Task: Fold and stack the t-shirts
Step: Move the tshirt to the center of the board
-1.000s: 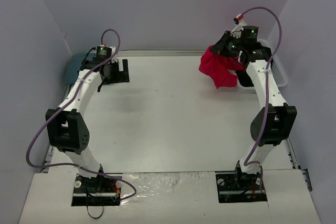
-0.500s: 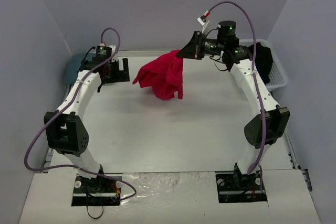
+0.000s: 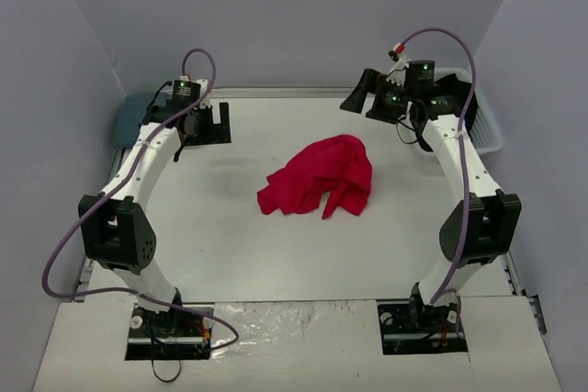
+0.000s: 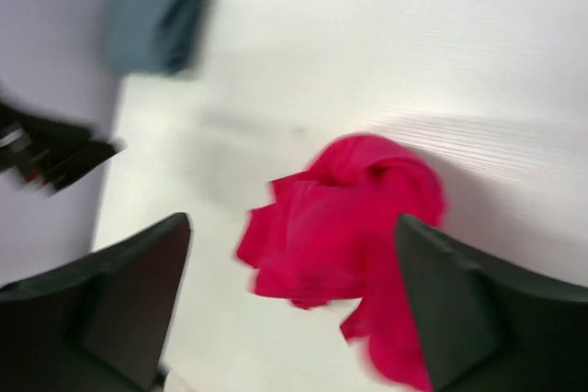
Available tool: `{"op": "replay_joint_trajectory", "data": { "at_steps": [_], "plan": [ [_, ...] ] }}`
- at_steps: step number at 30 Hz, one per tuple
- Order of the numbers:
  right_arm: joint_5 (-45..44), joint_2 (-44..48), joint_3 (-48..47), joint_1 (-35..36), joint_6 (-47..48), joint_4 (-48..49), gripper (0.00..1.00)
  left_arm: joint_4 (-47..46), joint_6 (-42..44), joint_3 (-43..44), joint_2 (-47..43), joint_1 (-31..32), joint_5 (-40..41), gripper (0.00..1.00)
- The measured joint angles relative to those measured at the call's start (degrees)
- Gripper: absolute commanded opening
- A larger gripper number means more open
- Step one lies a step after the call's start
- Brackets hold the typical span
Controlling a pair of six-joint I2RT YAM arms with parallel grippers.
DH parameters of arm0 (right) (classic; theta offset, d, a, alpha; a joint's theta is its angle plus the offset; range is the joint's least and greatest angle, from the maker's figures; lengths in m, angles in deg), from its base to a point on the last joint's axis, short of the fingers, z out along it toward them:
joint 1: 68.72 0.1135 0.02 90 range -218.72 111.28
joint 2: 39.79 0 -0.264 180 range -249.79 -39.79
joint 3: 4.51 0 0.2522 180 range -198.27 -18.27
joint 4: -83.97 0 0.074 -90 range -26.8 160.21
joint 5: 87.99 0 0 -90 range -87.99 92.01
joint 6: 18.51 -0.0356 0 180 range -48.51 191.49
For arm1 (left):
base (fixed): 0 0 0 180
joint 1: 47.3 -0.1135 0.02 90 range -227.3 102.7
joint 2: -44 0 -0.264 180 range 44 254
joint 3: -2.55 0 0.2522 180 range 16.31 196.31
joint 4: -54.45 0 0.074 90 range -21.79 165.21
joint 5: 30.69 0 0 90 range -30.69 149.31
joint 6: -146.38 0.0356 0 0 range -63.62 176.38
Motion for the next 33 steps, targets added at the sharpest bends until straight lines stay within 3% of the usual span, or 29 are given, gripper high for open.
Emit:
{"op": "replay_joint_trajectory", "data": {
  "at_steps": [1,4,8,15,23,30,33],
  "plan": [
    [-4.2,-1.0,0.0,-0.5,0.9,-1.1,1.0,0.0,0.0,0.0,0.0,0.2,0.0,1.0],
    [-14.4,-3.9,1.3,-0.7,2.7,-3.4,1.0,0.0,0.0,-0.1,0.0,0.6,0.0,1.0],
    [-20.7,-5.9,3.9,-0.7,4.1,-6.5,0.96,-0.2,0.1,-0.8,-0.4,0.7,0.2,1.0],
    [-15.4,-6.0,3.9,0.7,7.7,-8.8,0.78,-0.2,0.3,-3.1,-2.3,0.7,0.7,1.0],
    [-11.2,-4.2,9.4,9.0,13.1,-13.8,0.7,-0.5,0.3,-3.7,-2.6,0.7,0.2,1.0],
    [-15.9,-4.2,14.8,9.4,13.7,-16.8,0.67,-0.9,0.2,-3.7,-1.4,1.9,-2.4,0.77],
    [-19.5,-4.2,14.8,9.4,13.6,-16.7,0.67,-0.9,1.1,-3.4,-0.3,4.9,-3.3,0.72]
  ]
}}
